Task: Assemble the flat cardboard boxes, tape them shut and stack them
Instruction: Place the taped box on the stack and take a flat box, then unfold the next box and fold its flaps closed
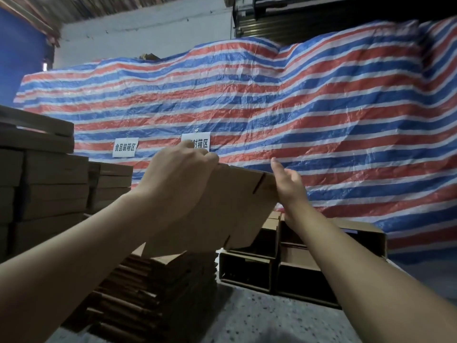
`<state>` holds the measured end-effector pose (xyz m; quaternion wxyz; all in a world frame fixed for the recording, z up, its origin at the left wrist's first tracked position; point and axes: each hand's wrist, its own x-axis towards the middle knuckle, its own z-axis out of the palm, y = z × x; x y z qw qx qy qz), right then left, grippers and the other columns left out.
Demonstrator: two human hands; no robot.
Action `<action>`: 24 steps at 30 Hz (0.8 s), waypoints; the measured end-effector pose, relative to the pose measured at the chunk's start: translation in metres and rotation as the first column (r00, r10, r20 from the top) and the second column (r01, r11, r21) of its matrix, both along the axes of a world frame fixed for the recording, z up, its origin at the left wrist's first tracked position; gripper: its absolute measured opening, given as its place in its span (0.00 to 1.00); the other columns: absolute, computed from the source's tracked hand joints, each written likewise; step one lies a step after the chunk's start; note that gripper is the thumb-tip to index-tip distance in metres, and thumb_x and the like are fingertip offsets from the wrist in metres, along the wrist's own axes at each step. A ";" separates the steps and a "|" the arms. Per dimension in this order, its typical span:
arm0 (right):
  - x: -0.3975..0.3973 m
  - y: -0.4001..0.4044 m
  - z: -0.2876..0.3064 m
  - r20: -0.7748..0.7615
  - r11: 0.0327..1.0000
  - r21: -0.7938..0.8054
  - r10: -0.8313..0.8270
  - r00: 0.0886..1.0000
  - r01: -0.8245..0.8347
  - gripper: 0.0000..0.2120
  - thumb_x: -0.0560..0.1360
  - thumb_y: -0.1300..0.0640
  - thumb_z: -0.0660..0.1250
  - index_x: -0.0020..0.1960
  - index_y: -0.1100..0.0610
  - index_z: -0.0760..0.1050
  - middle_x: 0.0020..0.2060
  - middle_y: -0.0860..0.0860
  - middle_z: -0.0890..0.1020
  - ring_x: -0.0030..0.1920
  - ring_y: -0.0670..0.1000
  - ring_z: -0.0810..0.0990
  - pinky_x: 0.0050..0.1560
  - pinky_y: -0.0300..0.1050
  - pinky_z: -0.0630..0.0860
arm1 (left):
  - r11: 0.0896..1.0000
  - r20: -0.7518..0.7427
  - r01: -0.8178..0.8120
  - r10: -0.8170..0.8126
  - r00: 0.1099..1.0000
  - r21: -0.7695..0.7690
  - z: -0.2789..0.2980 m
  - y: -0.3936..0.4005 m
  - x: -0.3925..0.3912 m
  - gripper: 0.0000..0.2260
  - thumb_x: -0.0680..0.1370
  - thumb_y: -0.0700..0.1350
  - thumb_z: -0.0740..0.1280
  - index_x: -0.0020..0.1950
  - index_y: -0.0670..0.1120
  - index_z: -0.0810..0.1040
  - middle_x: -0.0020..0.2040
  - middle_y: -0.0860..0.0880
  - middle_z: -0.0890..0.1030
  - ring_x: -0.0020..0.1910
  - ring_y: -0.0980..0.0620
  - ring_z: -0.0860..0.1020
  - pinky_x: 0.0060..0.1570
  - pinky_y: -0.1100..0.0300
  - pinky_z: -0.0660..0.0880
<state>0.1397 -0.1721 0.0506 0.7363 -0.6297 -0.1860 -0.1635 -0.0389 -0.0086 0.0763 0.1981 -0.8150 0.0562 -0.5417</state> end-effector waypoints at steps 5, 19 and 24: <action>-0.009 -0.046 -0.003 -0.012 0.974 0.111 -0.196 0.981 0.196 0.25 0.79 0.36 0.62 0.61 0.56 0.74 0.53 0.52 0.80 0.51 0.52 0.79 0.51 0.50 0.77 | 0.980 -0.011 0.198 -0.198 0.980 0.001 0.007 -0.014 0.018 0.09 0.82 0.41 0.61 0.56 0.44 0.80 0.49 0.47 0.83 0.48 0.47 0.78 0.38 0.53 0.74; -0.057 -0.167 -0.021 -0.072 0.858 0.002 -0.512 0.856 0.514 0.22 0.76 0.36 0.66 0.54 0.55 0.77 0.46 0.53 0.83 0.43 0.51 0.82 0.36 0.43 0.72 | -0.252 0.383 0.291 -0.684 0.621 -0.923 -0.063 -0.100 0.088 0.19 0.71 0.67 0.69 0.47 0.52 0.77 0.47 0.53 0.81 0.47 0.55 0.79 0.40 0.63 0.72; -0.066 -0.193 -0.087 -0.161 0.863 -0.094 -0.505 0.848 0.496 0.19 0.75 0.38 0.67 0.46 0.55 0.79 0.36 0.51 0.83 0.38 0.51 0.83 0.35 0.45 0.75 | -0.260 0.281 0.123 -0.754 0.594 -0.958 -0.124 -0.109 0.097 0.25 0.66 0.70 0.71 0.51 0.52 0.80 0.48 0.51 0.84 0.48 0.52 0.82 0.44 0.57 0.77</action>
